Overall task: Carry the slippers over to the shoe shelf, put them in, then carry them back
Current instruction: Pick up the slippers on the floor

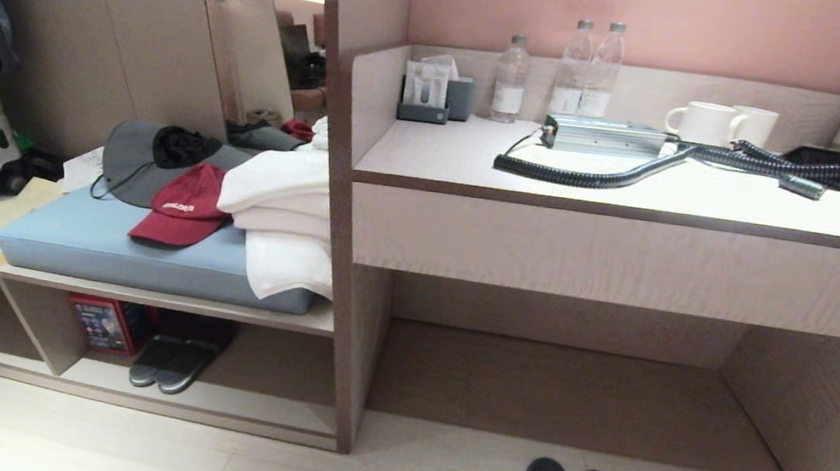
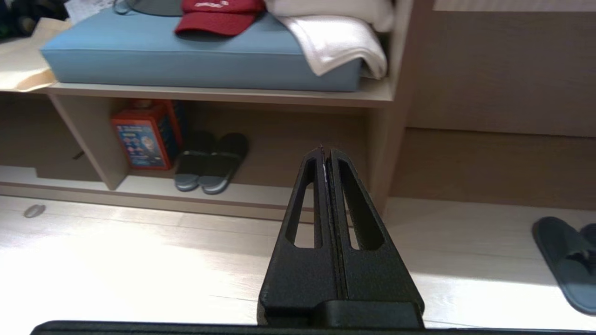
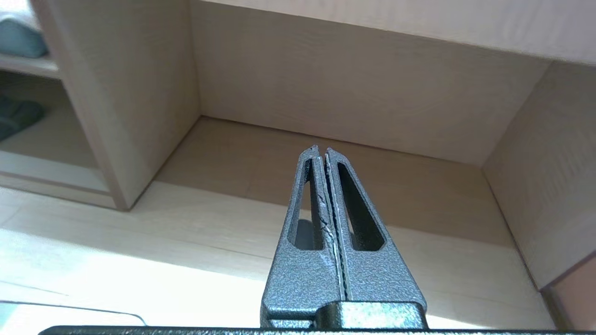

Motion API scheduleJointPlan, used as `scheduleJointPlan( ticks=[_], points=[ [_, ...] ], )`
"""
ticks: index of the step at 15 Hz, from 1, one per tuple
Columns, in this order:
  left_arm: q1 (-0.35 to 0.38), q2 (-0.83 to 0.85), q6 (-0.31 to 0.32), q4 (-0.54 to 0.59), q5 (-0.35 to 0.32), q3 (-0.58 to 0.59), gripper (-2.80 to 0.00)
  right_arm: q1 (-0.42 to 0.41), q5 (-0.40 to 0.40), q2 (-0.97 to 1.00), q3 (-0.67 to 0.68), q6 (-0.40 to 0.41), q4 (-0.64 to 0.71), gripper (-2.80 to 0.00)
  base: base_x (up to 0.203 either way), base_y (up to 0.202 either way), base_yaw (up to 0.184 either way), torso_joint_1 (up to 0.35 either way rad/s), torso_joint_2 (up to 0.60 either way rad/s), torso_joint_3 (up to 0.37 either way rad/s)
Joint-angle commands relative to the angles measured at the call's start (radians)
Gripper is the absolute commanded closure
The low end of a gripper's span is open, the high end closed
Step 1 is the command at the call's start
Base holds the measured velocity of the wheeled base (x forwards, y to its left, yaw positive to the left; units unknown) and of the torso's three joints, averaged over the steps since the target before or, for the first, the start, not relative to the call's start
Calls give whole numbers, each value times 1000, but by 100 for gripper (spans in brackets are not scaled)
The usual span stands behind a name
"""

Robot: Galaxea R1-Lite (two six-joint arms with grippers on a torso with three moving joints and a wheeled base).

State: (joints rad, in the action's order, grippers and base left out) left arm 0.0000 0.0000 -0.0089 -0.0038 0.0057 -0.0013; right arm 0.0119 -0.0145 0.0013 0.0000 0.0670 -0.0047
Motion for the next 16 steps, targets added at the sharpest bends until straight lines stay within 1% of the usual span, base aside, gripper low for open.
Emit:
scheduleJointPlan(
  ticks=[1, 2, 4, 9, 10, 16],
  points=[
    [2, 0, 0, -5, 0, 1, 0, 0, 3, -1, 0, -47, 0, 0, 0, -201, 2, 2, 6, 4],
    [2, 0, 0, -5, 0, 1, 0, 0, 4, -1, 0, -47, 0, 0, 0, -173, 6, 2, -2, -2],
    [0, 0, 3, -7, 0, 1, 0, 0, 22, -1, 0, -81, -1, 0, 0, -81, 5, 3, 1, 1],
    [2, 0, 7, -8, 0, 1, 0, 0, 22, -1, 0, -81, -1, 0, 0, 0, 0, 0, 0, 0],
    [2, 2, 7, -8, 2, 1, 0, 0, 26, 2, 0, -67, 1, 0, 0, 0, 0, 0, 0, 0],
    [2, 0, 6, -8, 2, 1, 0, 0, 39, 2, 0, -96, -3, 0, 0, 0, 0, 0, 0, 0]
  ],
)
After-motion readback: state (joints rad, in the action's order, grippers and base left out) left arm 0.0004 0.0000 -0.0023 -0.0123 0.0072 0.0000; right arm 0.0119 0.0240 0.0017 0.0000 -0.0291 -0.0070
